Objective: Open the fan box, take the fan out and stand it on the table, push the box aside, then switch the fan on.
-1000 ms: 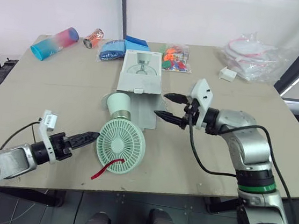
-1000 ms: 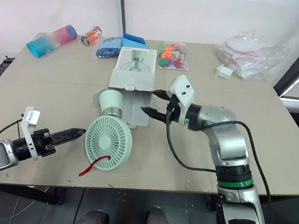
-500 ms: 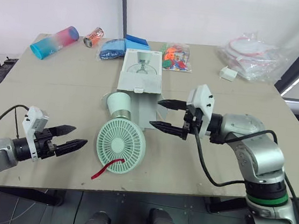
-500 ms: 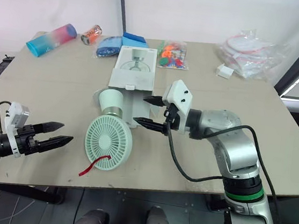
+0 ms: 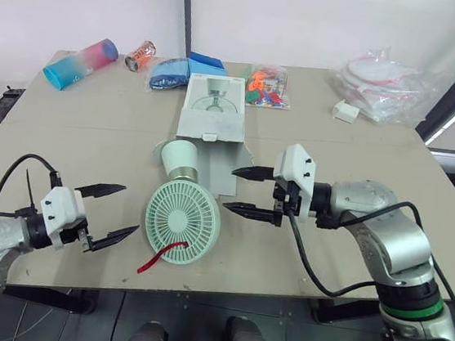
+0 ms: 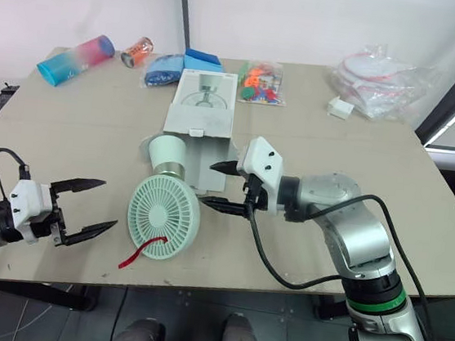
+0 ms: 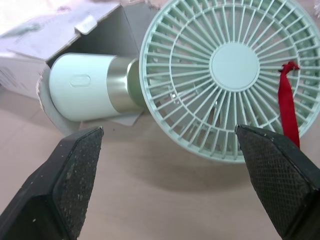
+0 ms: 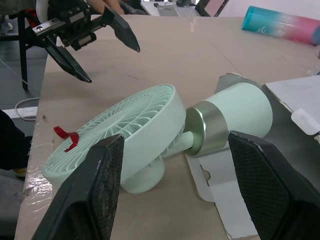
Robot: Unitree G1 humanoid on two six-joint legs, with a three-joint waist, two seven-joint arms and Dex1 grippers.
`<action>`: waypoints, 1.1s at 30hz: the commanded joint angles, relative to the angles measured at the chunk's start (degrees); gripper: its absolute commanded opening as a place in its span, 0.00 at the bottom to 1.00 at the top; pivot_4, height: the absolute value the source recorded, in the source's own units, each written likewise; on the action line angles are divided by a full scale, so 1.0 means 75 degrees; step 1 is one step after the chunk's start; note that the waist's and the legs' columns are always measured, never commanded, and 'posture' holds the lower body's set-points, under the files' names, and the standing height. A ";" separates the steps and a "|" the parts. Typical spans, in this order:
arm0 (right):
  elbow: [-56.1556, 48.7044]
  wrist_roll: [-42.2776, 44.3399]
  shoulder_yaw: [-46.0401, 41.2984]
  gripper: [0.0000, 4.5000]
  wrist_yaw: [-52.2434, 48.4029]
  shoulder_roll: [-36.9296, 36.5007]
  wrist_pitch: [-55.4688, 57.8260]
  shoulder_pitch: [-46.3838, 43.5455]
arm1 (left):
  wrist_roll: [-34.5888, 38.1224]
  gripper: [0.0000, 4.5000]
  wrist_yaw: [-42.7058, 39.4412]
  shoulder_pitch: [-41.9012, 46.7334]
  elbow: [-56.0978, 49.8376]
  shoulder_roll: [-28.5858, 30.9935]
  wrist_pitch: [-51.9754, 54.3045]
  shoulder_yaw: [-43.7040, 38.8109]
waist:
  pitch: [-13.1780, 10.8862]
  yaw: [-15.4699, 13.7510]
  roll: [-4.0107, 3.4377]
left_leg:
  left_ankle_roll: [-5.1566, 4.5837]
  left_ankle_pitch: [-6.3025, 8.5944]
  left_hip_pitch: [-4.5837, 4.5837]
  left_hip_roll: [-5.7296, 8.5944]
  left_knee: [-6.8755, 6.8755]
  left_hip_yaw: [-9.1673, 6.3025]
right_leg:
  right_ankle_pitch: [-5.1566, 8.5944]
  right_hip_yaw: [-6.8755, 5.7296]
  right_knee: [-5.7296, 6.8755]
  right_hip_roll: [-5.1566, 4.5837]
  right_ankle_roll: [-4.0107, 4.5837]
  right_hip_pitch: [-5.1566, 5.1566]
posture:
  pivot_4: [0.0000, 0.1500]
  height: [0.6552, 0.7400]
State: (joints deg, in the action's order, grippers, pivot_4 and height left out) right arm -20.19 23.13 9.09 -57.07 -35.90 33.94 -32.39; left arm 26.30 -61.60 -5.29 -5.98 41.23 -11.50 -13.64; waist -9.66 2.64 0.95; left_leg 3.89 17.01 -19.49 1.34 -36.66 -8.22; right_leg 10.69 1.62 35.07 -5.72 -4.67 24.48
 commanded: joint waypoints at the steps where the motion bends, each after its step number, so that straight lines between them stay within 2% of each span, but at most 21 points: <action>1: -0.0170 -0.0094 0.0106 0.74 0.0245 0.0078 0.0099 -0.0143 | 0.0259 1.00 -0.0300 -0.0534 -0.0121 0.0150 -0.0128 -0.0503 | 0.0000 0.0009 0.0000 | -0.0003 0.0002 0.0001 -0.0001 0.0000 0.0001 | 0.0000 0.0000 0.0000 0.0001 0.0000 0.0000 | 1.00 1.00; 24: -0.0213 -0.0183 0.0854 0.74 0.0364 0.0476 0.0477 -0.0584 | -0.0117 1.00 -0.0099 -0.0622 -0.0084 -0.0028 -0.0147 -0.0318 | -0.0003 -0.0001 0.0002 | -0.0011 0.0014 0.0008 -0.0019 -0.0010 0.0006 | -0.0002 0.0001 0.0000 0.0026 0.0008 -0.0004 | 1.00 1.00; 33: 0.0255 -0.0841 0.1285 0.74 0.0788 0.0715 0.0527 -0.0705 | -0.0277 1.00 0.0025 -0.0574 -0.0195 -0.0129 -0.0089 -0.0100 | -0.0003 -0.0001 0.0003 | -0.0010 0.0015 0.0009 -0.0021 -0.0010 0.0006 | -0.0005 0.0002 0.0000 0.0028 0.0013 -0.0004 | 1.00 1.00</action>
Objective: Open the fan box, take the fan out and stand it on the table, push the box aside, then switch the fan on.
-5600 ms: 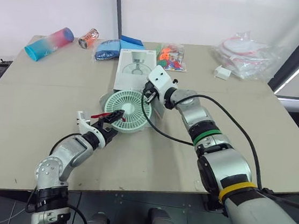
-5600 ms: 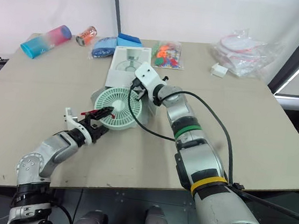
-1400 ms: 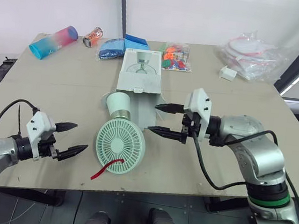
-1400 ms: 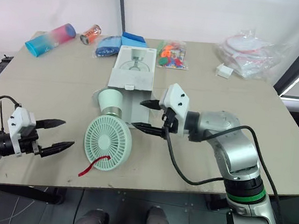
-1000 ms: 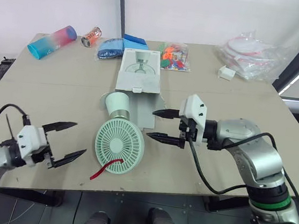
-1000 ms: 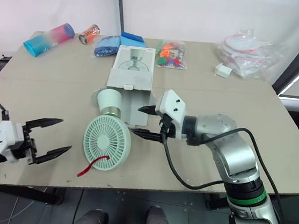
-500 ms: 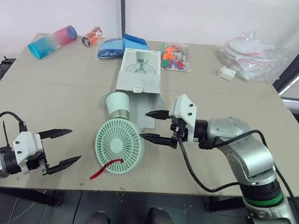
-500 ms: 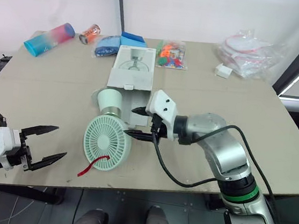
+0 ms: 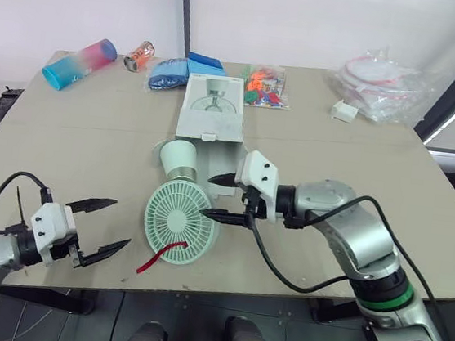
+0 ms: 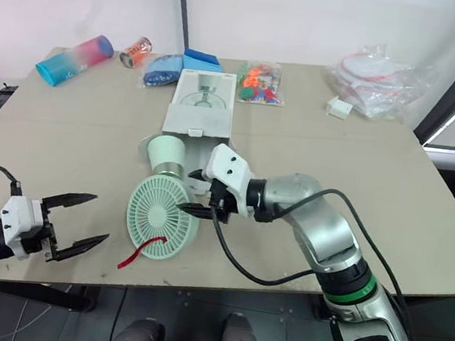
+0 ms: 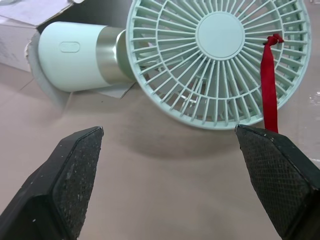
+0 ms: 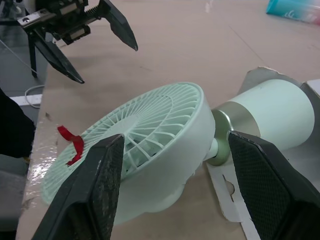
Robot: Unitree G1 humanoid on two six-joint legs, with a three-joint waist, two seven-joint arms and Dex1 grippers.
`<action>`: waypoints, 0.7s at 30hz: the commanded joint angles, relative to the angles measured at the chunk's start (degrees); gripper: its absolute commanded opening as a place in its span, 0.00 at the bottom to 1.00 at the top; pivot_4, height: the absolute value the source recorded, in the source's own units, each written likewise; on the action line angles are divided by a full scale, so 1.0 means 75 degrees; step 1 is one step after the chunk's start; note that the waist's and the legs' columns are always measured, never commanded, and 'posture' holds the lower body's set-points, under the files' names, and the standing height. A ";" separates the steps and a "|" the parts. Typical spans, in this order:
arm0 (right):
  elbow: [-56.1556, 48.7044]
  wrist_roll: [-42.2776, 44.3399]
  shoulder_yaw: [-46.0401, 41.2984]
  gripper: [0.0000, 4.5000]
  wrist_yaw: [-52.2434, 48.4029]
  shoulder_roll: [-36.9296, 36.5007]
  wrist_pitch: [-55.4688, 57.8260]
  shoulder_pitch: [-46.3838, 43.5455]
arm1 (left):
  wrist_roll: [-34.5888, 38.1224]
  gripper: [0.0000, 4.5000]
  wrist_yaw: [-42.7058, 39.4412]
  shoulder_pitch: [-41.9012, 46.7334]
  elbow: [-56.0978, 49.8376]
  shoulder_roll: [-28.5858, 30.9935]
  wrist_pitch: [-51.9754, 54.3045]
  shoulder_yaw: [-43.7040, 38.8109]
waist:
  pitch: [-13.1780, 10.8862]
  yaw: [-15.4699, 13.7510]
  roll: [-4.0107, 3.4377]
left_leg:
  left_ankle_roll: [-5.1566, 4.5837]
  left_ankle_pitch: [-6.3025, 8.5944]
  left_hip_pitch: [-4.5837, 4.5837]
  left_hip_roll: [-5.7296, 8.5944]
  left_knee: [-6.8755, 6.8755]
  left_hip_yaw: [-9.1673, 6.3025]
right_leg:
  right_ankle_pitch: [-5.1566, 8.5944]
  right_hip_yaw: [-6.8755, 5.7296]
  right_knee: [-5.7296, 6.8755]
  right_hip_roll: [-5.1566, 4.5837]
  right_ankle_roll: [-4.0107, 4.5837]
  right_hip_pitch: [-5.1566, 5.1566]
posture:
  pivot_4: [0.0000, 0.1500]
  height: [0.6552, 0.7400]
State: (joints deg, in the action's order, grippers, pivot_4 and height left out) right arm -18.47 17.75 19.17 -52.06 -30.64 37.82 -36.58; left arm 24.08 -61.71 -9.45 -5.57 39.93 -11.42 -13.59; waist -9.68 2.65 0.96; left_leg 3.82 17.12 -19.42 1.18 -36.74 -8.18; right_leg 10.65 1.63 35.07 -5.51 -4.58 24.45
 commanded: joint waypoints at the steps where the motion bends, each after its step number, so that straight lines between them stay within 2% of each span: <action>1: 0.0063 -0.0163 -0.0056 0.74 0.0120 0.0003 -0.0013 -0.0137 | 0.0012 1.00 0.0047 -0.0030 -0.0269 0.0041 -0.0090 -0.0108 | 0.0000 -0.0002 0.0000 | 0.0000 0.0000 0.0000 0.0000 0.0000 0.0000 | 0.0000 0.0000 0.0000 0.0000 0.0000 0.0000 | 1.00 1.00; 21: 0.0443 -0.0512 -0.0270 0.74 0.0227 -0.0192 -0.0192 0.0150 | 0.0038 1.00 0.0041 0.0128 -0.0472 0.0076 0.0148 -0.0048 | 0.0000 0.0001 0.0000 | 0.0000 0.0000 0.0001 -0.0001 0.0000 0.0000 | -0.0002 0.0000 0.0000 0.0001 0.0003 0.0000 | 1.00 1.00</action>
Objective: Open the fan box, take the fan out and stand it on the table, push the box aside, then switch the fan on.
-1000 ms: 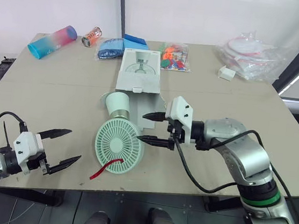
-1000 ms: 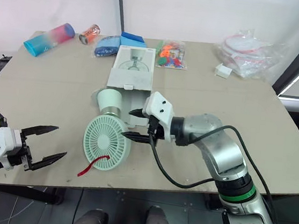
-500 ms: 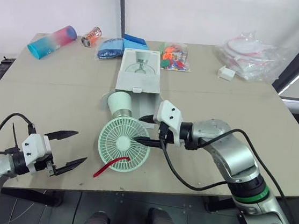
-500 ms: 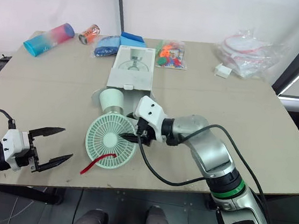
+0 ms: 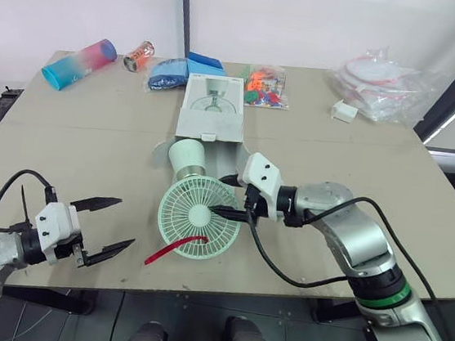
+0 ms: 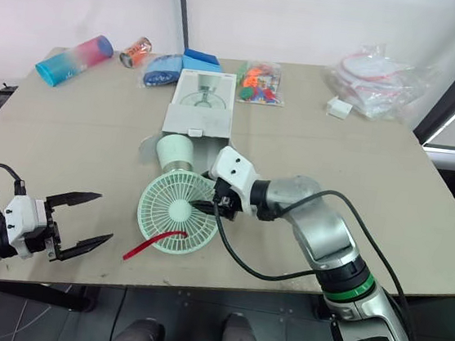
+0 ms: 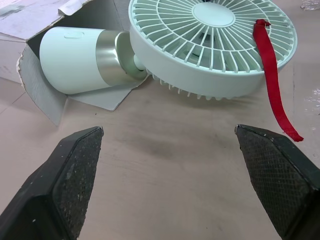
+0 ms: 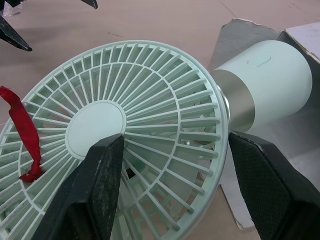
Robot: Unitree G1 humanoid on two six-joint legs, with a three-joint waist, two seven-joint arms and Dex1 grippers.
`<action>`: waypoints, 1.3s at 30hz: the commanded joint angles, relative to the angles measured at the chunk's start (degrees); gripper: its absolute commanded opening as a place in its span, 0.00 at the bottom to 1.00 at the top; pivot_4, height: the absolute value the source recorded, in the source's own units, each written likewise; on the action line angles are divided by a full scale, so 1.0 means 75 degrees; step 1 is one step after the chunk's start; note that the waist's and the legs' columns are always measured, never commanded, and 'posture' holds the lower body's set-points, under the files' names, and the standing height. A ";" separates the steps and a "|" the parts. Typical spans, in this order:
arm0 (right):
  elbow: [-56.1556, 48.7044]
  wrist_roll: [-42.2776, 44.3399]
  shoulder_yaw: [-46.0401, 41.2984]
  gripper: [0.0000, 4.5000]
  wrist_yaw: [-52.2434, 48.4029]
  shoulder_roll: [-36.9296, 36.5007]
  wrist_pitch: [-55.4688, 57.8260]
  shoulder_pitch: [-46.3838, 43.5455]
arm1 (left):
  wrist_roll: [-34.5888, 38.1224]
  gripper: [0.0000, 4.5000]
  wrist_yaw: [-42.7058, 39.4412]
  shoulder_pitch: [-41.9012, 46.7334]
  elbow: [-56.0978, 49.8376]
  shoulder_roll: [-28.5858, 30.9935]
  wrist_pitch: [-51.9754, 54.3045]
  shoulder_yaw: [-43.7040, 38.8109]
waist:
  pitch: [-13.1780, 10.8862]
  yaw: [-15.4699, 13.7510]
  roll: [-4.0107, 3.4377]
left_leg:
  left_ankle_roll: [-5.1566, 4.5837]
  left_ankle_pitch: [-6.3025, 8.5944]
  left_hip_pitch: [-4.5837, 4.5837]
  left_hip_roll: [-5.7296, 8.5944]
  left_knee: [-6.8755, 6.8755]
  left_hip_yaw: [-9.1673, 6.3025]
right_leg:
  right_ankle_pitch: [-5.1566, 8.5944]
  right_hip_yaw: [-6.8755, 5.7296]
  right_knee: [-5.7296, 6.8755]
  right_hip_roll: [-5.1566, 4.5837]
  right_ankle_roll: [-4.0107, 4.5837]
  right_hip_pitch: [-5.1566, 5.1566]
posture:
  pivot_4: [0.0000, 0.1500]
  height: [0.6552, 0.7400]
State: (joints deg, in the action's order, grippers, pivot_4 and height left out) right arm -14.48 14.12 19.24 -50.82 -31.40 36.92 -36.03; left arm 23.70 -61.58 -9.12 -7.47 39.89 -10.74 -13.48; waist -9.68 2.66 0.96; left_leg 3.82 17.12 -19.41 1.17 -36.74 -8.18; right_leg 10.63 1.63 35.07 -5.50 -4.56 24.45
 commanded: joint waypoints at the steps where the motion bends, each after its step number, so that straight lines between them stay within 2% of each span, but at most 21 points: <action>1: -0.0095 -0.0022 -0.0313 0.74 0.0074 -0.0102 -0.0057 0.0093 | 0.0086 1.00 0.0025 0.0101 -0.0210 0.0078 0.0063 -0.0055 | 0.0000 -0.0001 0.0000 | 0.0000 0.0000 0.0000 0.0000 0.0000 0.0000 | 0.0000 0.0000 0.0000 0.0000 0.0000 0.0000 | 1.00 1.00; 12: -0.0434 0.0281 -0.0725 0.74 0.0078 -0.0146 0.0312 0.0098 | 0.0043 1.00 0.0008 0.0370 -0.0040 -0.0005 0.0130 0.0053 | 0.0000 -0.0001 0.0000 | 0.0000 0.0000 -0.0001 0.0000 0.0000 0.0001 | -0.0001 0.0000 0.0000 0.0000 0.0002 0.0000 | 1.00 1.00; 22: -0.0970 0.1121 -0.1483 0.74 -0.0102 -0.0255 0.0677 0.0335 | 0.0023 1.00 -0.0061 0.0421 0.0086 0.0006 0.0038 0.0094 | 0.0000 -0.0002 0.0000 | 0.0000 0.0000 -0.0001 0.0000 -0.0001 0.0000 | -0.0002 0.0000 0.0000 0.0000 0.0001 0.0000 | 1.00 1.00; 31: -0.0971 0.1560 -0.2509 0.74 -0.1262 -0.1187 -0.0812 0.1593 | 0.0009 1.00 -0.0141 0.0717 0.0362 0.0035 -0.0150 0.0121 | 0.0000 -0.0012 0.0001 | -0.0003 0.0001 0.0000 -0.0001 -0.0002 0.0002 | -0.0001 0.0001 -0.0001 0.0002 -0.0002 -0.0005 | 1.00 1.00; 35: -0.0986 0.1294 -0.2596 0.74 -0.1832 -0.1654 -0.1886 0.2334 | 0.0079 1.00 -0.0138 0.0906 0.0410 0.0042 -0.0065 0.0105 | 0.0000 -0.0014 0.0002 | -0.0003 0.0001 0.0002 -0.0001 -0.0005 0.0005 | -0.0002 0.0002 -0.0001 0.0002 -0.0003 -0.0007 | 1.00 1.00; 39: -0.1167 0.1361 -0.2656 0.74 -0.1919 -0.1750 -0.2334 0.2934 | 0.0037 1.00 -0.0101 0.0996 0.0435 -0.0006 -0.0077 0.0143 | 0.0000 -0.0002 0.0002 | -0.0004 0.0002 0.0007 -0.0004 -0.0004 0.0013 | -0.0003 0.0004 -0.0001 0.0003 -0.0001 -0.0010 | 1.00 1.00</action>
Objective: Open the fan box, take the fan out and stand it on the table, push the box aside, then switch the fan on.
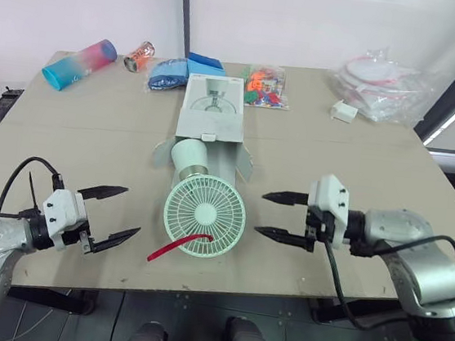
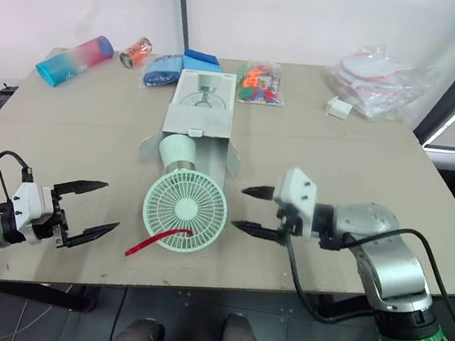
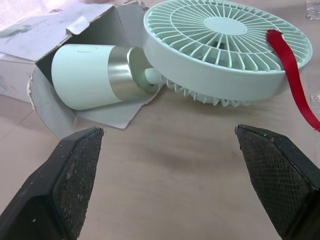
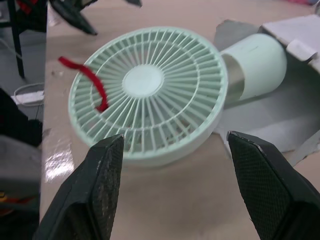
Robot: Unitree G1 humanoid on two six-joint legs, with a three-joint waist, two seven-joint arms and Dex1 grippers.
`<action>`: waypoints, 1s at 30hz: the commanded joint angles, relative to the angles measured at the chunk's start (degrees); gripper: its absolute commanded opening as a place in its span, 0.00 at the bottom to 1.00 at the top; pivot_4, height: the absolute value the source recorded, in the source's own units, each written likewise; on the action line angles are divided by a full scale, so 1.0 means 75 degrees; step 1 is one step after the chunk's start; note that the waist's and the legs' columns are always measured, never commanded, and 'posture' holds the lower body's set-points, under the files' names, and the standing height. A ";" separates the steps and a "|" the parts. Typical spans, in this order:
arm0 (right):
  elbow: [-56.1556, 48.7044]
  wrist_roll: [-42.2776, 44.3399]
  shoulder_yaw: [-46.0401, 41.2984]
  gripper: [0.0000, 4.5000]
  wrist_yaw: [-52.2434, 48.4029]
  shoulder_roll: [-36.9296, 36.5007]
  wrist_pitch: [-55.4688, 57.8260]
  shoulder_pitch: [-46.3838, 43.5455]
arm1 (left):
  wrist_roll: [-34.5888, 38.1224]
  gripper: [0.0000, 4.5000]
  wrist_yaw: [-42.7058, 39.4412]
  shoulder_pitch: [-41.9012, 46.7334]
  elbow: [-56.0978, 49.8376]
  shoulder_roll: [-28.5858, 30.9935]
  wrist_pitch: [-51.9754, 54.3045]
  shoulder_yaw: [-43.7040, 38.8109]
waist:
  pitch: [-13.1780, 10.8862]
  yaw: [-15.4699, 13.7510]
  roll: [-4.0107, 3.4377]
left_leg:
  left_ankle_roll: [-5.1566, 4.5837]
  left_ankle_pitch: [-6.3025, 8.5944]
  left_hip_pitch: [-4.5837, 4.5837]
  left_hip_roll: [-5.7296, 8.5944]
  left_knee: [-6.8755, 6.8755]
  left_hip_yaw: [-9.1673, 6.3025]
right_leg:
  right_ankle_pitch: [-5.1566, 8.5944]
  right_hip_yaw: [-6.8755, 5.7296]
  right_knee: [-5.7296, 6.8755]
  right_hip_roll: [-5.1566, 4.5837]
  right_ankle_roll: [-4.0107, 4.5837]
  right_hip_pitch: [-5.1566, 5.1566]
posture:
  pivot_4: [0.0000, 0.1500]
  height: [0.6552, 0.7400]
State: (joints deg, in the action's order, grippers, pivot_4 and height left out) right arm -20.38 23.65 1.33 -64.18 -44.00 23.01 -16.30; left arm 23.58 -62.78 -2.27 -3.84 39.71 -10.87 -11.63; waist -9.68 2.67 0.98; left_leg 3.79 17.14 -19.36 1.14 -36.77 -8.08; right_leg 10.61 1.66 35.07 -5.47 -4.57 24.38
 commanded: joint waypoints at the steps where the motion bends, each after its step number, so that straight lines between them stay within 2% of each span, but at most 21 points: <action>1: -0.0374 0.0118 -0.0288 0.74 -0.0127 -0.0051 -0.0556 0.0360 | 0.0049 1.00 0.0066 0.0092 -0.0053 0.0009 -0.0060 -0.0097 | 0.0000 -0.0009 0.0000 | 0.0000 0.0000 0.0001 0.0000 0.0000 0.0000 | 0.0000 0.0000 0.0000 0.0001 0.0000 -0.0001 | 1.00 1.00; 7: -0.0071 -0.0003 -0.0202 0.74 0.0061 0.0026 -0.0777 0.0288 | -0.0110 1.00 0.0020 0.0174 0.0014 0.0011 -0.0294 -0.0046 | 0.0000 -0.0012 0.0000 | 0.0000 0.0000 0.0002 0.0000 -0.0006 0.0001 | -0.0002 0.0003 0.0000 0.0002 -0.0001 -0.0004 | 1.00 1.00; 11: 0.0116 -0.0059 -0.0212 0.74 0.0052 -0.0034 -0.0902 0.0309 | -0.0475 1.00 -0.0058 0.0414 0.0327 0.0039 -0.1064 -0.0031 | 0.0000 -0.0024 0.0001 | 0.0000 0.0000 -0.0001 0.0000 -0.0006 0.0001 | -0.0001 0.0003 0.0000 0.0002 -0.0001 -0.0005 | 1.00 1.00; 12: 0.0147 0.0002 -0.0226 0.87 0.0050 -0.0041 -0.0833 0.0310 | -0.0654 1.00 -0.0105 0.0520 0.0523 0.0055 -0.1472 -0.0003 | 0.0000 -0.0027 0.0000 | 0.0000 0.0000 0.0000 0.0000 -0.0006 0.0000 | -0.0002 0.0003 0.0000 0.0002 -0.0001 -0.0005 | 1.00 1.00; 13: 0.0080 0.0177 -0.0259 0.94 -0.0119 -0.0130 -0.0745 0.0391 | -0.0902 1.00 -0.0153 0.0669 0.0786 0.0083 -0.2015 0.0055 | 0.0000 -0.0028 0.0000 | 0.0000 0.0000 0.0001 0.0000 -0.0006 0.0000 | -0.0002 0.0003 0.0000 0.0002 -0.0001 -0.0006 | 1.00 1.00; 14: 0.0015 0.0324 -0.0288 0.97 -0.0257 -0.0197 -0.0682 0.0462 | -0.1140 1.00 -0.0160 0.0810 0.1039 0.0104 -0.2513 0.0110 | 0.0000 -0.0037 0.0000 | 0.0001 0.0000 0.0001 0.0000 -0.0006 0.0001 | -0.0003 0.0003 0.0000 0.0002 0.0001 -0.0006 | 1.00 1.00; 18: -0.0042 0.0493 -0.0321 0.97 -0.0317 -0.0275 -0.0632 0.0552 | -0.1844 1.00 -0.0190 0.1437 0.2170 0.0171 -0.4513 0.0404 | 0.0000 -0.0041 0.0001 | 0.0000 0.0000 0.0001 0.0000 -0.0009 0.0003 | -0.0005 0.0003 -0.0003 0.0001 0.0003 -0.0007 | 1.00 1.00; 23: 0.0055 0.0340 -0.0360 0.97 -0.0288 -0.0290 -0.0894 0.0808 | -0.2990 1.00 0.0189 0.2506 0.3869 0.0310 -0.7919 0.1002 | 0.0001 -0.0089 0.0002 | 0.0000 0.0000 -0.0002 0.0001 -0.0018 0.0002 | -0.0008 0.0003 -0.0003 0.0001 -0.0002 -0.0009 | 1.00 1.00; 28: 0.0131 0.0149 -0.0334 0.97 -0.0123 -0.0212 -0.1040 0.0935 | -0.3583 1.00 0.0807 0.3168 0.5104 0.0440 -1.0108 0.1489 | 0.0001 -0.0094 0.0000 | -0.0002 0.0002 -0.0001 0.0001 -0.0019 0.0004 | -0.0010 0.0004 -0.0004 0.0001 -0.0004 -0.0009 | 1.00 1.00; 30: 0.0079 0.0128 -0.0311 0.97 -0.0097 -0.0193 -0.1066 0.1001 | -0.4061 1.00 0.1063 0.3342 0.5484 0.0388 -1.0713 0.1342 | 0.0001 -0.0094 0.0000 | -0.0002 0.0002 0.0000 0.0000 -0.0020 0.0003 | -0.0010 0.0003 -0.0003 0.0001 -0.0004 -0.0009 | 1.00 1.00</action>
State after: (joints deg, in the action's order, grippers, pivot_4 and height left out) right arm -18.72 24.55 0.00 -65.45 -45.43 16.11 -9.23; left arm -3.82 -57.53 21.74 34.87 41.80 -85.68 -0.42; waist -9.67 1.97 0.98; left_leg 3.77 17.15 -19.36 1.14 -36.93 -8.05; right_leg 10.53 1.69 35.04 -5.46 -4.61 24.30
